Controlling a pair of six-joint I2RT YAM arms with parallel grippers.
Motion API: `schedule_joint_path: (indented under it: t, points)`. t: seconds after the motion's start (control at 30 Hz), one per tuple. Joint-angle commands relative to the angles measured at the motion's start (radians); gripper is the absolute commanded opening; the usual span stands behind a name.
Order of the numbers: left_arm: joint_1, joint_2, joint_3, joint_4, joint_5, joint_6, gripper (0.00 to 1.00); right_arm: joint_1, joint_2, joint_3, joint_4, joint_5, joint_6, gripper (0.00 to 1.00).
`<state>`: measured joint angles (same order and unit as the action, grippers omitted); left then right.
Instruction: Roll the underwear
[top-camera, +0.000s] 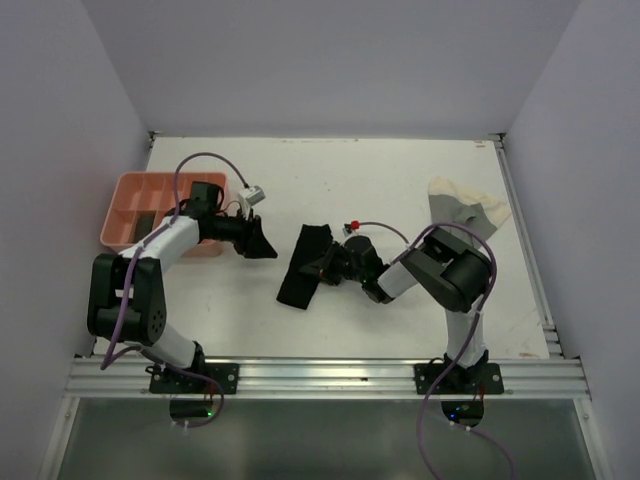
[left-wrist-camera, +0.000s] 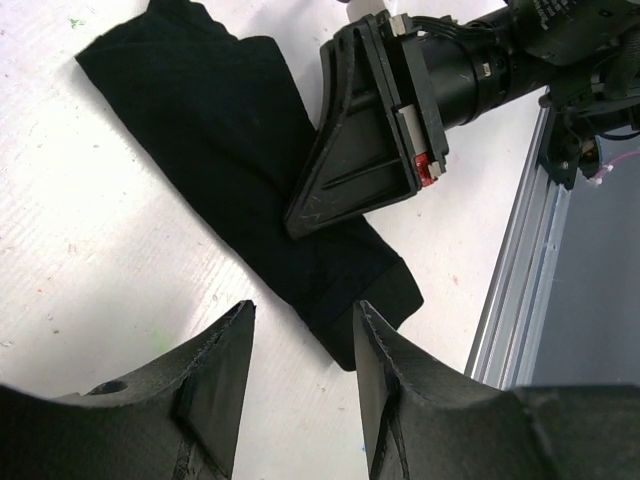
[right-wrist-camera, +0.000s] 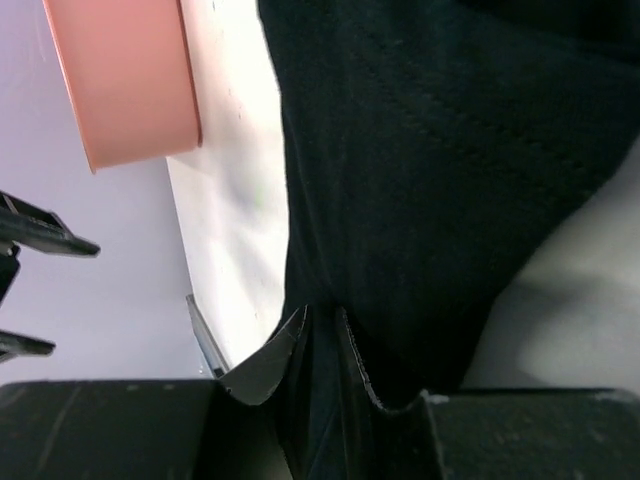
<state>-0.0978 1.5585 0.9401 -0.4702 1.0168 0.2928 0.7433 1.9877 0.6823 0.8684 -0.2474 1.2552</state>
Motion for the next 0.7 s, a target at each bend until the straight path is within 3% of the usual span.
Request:
schedule_joint_path:
  t: [0.0,0.1,0.17,0.3,0.67]
  points:
    - [0.006,-0.008,0.043,-0.044,0.022,0.086,0.48,0.033,-0.059,-0.041,-0.146,0.06,-0.049,0.21]
    - [0.006,-0.011,0.057,-0.082,0.034,0.146,0.49,0.028,-0.182,-0.014,-0.23,0.045,-0.144,0.29]
    - [0.006,-0.015,0.062,-0.094,0.035,0.172,0.49,0.018,-0.228,0.057,-0.371,0.053,-0.244,0.35]
    - [0.004,-0.028,0.063,-0.079,0.04,0.169,0.49,-0.025,-0.251,0.138,-0.428,0.019,-0.3,0.58]
    - [0.004,-0.008,0.06,0.083,0.074,0.042,0.5,-0.137,0.083,0.286,-0.181,-0.183,-0.134,0.6]
